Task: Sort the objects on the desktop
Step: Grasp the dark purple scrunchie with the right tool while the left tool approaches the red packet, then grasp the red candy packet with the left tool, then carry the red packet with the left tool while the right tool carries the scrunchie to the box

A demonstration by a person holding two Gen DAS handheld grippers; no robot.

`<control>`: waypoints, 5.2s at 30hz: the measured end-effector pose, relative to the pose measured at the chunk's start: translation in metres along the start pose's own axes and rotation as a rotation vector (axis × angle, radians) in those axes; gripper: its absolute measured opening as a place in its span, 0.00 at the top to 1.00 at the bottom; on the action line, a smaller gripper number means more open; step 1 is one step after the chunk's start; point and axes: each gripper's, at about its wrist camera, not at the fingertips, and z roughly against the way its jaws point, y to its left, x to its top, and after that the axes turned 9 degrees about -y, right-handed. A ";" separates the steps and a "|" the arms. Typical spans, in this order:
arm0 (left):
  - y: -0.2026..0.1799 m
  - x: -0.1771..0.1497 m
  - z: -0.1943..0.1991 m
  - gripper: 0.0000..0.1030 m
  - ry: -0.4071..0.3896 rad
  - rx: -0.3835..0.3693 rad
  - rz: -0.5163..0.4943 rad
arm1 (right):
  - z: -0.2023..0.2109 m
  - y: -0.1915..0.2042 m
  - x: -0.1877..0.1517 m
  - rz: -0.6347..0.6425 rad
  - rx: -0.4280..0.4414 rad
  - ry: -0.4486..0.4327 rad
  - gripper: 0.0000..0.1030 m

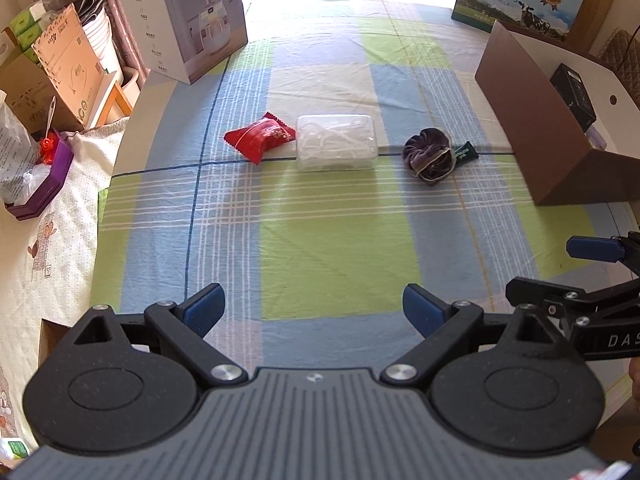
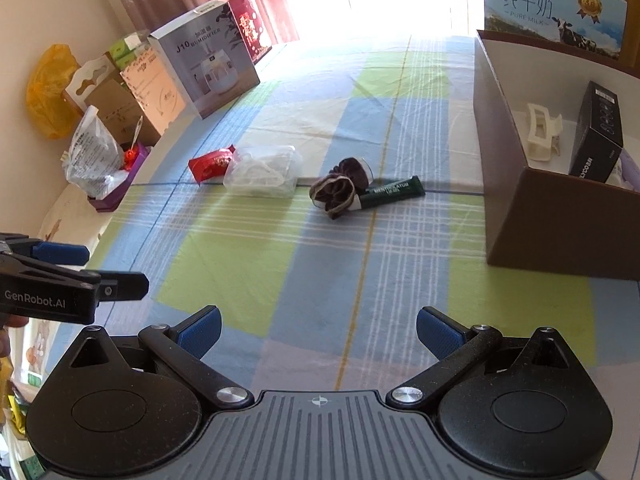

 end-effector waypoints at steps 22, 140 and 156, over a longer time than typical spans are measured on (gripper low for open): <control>0.035 0.040 -0.067 0.10 -0.080 0.034 -0.033 | -0.074 0.009 0.032 0.104 -0.056 -0.174 0.21; -0.226 0.045 0.020 0.78 -0.226 -0.302 -0.319 | 0.132 -0.174 0.012 -0.031 -0.153 -0.246 0.72; -0.286 0.104 -0.009 0.78 -0.249 -0.280 -0.288 | 0.149 -0.275 0.062 -0.006 -0.221 -0.304 0.72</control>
